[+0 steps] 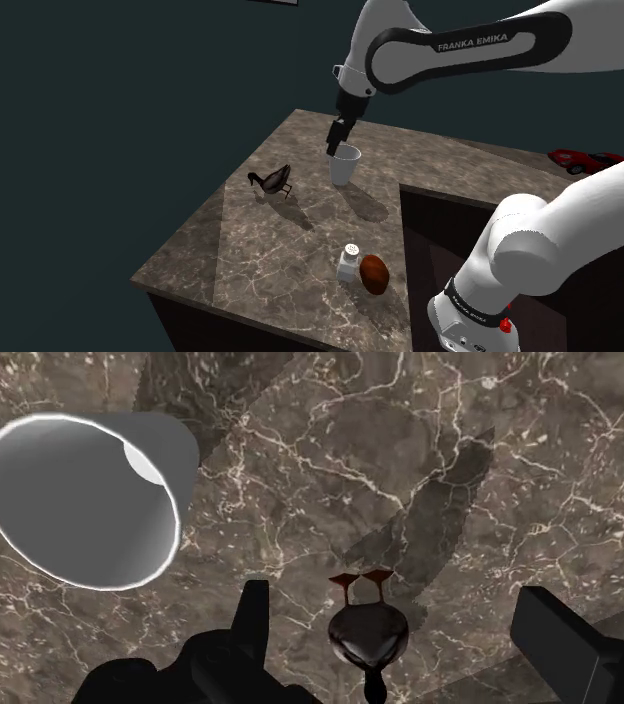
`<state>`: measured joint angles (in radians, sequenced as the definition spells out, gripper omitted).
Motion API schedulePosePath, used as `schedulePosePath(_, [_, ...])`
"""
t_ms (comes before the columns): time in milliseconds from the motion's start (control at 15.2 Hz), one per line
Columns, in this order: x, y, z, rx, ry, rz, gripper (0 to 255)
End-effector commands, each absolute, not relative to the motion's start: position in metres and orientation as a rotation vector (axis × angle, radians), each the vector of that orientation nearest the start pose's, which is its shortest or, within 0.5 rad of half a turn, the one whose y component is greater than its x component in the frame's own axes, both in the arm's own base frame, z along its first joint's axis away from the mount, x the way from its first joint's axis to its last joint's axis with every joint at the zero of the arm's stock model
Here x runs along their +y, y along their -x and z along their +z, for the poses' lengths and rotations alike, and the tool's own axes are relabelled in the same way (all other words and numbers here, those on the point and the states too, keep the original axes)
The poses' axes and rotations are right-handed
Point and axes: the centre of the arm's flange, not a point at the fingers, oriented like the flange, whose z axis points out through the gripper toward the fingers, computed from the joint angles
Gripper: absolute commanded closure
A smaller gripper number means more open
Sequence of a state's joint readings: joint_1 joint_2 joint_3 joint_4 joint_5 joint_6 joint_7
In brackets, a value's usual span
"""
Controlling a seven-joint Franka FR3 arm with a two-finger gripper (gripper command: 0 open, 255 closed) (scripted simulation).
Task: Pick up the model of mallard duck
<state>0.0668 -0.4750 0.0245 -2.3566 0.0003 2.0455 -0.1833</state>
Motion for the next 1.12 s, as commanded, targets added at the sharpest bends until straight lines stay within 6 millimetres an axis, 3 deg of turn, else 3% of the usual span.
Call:
schedulePosePath(0, [0.046, -0.442, 0.508, -0.453, 3.109, -0.281, 0])
schedulePosePath(1056, [0.109, -0.594, 0.397, -0.649, 3.009, -0.433, 0])
